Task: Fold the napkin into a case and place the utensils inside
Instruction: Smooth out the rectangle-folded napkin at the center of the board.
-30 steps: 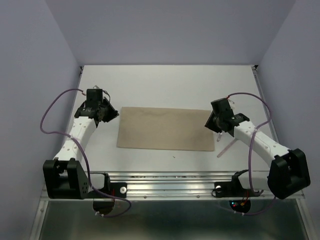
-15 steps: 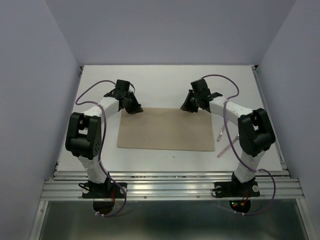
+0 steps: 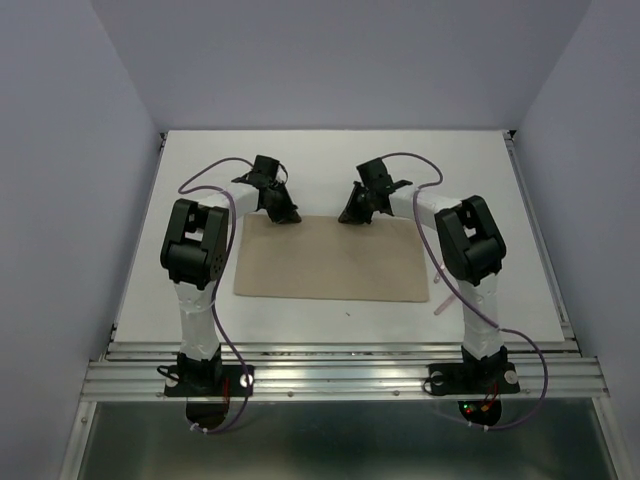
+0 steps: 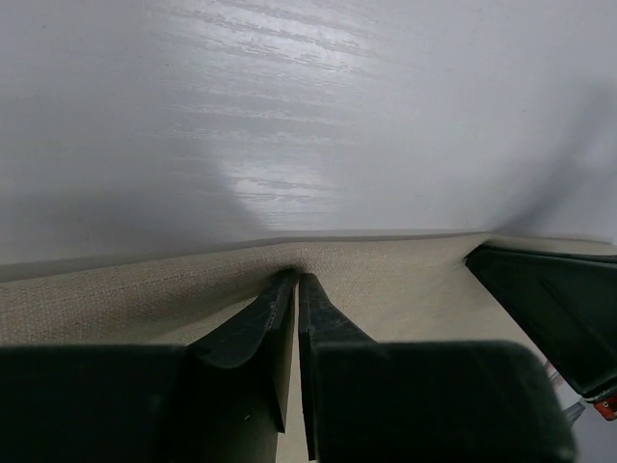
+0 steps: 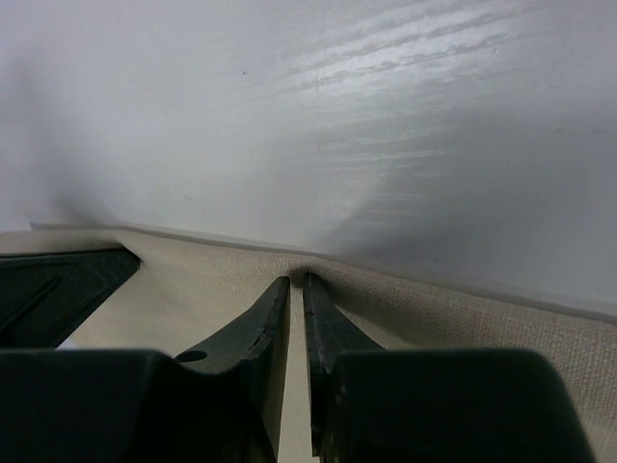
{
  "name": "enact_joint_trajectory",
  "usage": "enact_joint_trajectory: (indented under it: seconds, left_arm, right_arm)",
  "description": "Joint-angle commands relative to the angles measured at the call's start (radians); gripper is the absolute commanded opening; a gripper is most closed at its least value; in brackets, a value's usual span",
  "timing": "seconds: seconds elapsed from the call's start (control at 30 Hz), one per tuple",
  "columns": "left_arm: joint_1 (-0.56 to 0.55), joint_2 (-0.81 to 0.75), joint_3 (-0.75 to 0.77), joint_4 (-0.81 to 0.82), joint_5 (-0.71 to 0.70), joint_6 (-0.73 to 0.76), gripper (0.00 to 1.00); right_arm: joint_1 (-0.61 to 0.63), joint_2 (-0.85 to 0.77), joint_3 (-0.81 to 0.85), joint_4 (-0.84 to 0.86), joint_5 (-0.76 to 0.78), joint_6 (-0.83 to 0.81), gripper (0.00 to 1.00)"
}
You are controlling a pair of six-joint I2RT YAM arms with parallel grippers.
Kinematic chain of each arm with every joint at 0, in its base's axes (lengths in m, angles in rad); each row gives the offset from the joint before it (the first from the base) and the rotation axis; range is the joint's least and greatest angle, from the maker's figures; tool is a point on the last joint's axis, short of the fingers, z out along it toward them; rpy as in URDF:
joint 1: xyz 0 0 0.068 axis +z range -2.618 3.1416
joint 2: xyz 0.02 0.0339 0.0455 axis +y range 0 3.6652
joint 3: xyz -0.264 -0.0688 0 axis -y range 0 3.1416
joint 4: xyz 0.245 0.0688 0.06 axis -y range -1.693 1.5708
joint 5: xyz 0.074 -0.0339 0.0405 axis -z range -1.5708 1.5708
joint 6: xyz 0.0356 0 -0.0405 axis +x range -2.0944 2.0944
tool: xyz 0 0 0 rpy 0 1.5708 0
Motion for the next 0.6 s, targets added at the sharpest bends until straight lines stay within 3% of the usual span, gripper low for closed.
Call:
enact_joint_trajectory:
  seconds: [0.0, 0.27, 0.57]
  left_arm:
    - [0.004, 0.013, 0.053, -0.022, -0.006, 0.029, 0.18]
    - [0.006, 0.024, 0.047, -0.025, -0.035, 0.034, 0.18]
    - [0.032, 0.016, 0.016, -0.034, -0.051, 0.06, 0.18]
  right_arm:
    - [0.0, 0.031, 0.073, -0.002, 0.044, 0.009, 0.17]
    - [0.0, 0.028, 0.117, -0.076, 0.11, -0.023, 0.17]
    - [-0.04, -0.063, -0.054, -0.043, 0.109, -0.064, 0.18]
